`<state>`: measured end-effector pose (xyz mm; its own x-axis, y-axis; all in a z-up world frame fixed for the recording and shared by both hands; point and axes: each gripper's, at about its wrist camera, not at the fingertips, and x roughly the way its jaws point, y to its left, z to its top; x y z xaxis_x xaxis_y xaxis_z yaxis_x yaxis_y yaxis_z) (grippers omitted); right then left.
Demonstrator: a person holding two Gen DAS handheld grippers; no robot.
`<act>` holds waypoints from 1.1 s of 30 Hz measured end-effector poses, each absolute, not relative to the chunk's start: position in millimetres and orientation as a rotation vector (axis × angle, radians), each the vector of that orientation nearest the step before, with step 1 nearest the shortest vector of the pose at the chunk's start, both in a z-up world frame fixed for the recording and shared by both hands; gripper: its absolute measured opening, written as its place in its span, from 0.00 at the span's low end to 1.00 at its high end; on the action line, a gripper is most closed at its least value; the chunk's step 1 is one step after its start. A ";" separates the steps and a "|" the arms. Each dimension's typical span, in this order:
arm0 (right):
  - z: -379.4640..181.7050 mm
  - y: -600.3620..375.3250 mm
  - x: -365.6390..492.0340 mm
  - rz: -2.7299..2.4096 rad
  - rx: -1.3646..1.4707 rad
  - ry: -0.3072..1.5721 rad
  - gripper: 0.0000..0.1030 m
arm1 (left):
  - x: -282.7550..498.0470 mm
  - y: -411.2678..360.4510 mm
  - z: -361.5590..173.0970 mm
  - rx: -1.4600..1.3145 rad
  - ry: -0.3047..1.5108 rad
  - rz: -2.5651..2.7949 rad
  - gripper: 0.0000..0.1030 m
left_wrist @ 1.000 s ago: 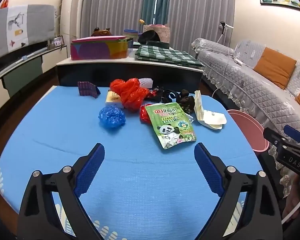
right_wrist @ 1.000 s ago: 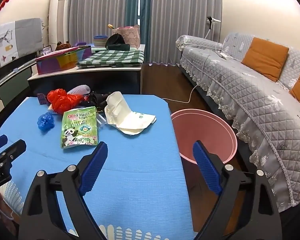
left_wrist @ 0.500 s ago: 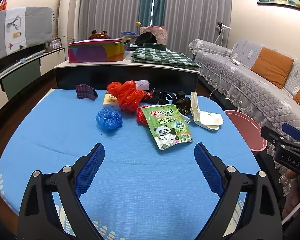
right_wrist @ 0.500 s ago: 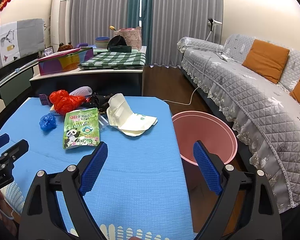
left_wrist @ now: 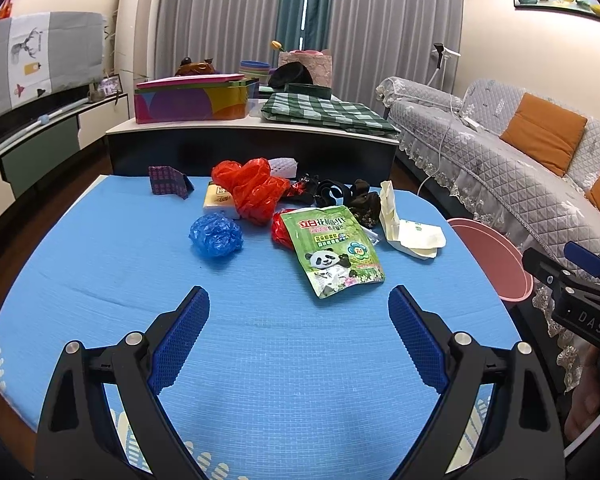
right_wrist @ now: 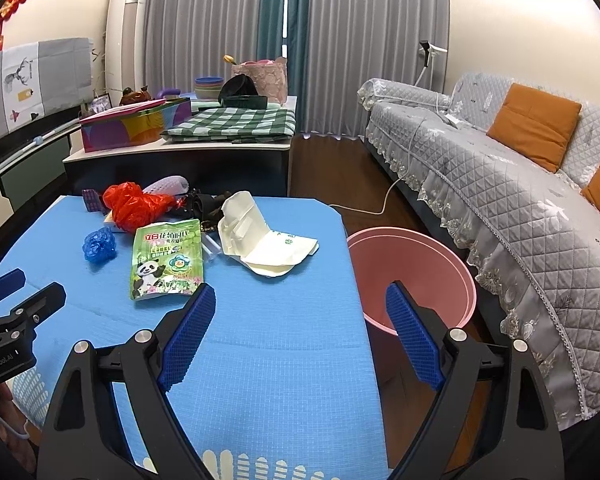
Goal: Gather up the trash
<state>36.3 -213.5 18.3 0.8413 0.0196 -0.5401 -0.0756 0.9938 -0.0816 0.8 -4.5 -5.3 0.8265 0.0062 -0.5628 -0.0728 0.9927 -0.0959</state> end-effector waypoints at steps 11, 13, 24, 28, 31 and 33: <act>20.0 -213.1 36.0 0.050 -0.103 0.563 0.83 | 1.7 -5.8 -5.9 -0.115 0.599 0.040 0.85; 19.9 -213.2 35.9 0.050 -0.103 0.562 0.83 | 1.7 -5.8 -5.9 -0.114 0.599 0.040 0.85; 19.9 -213.2 36.0 0.051 -0.103 0.561 0.83 | 1.7 -6.1 -6.3 -0.116 0.599 0.040 0.85; 19.9 -213.3 35.9 0.050 -0.101 0.563 0.81 | 1.9 -5.6 -5.9 -0.115 0.599 0.039 0.85; 20.9 -212.9 36.7 0.053 -0.099 0.564 0.77 | 1.8 -5.8 -5.7 -0.117 0.599 0.041 0.85; 20.8 -213.1 36.4 0.056 -0.096 0.567 0.73 | 1.1 -6.3 -5.8 -0.118 0.595 0.041 0.85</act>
<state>36.4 -213.1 20.8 0.8421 0.0268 -0.5387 -0.0797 0.9940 -0.0751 1.1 -6.3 -5.8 0.8278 0.0041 -0.5610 -0.0724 0.9924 -0.0995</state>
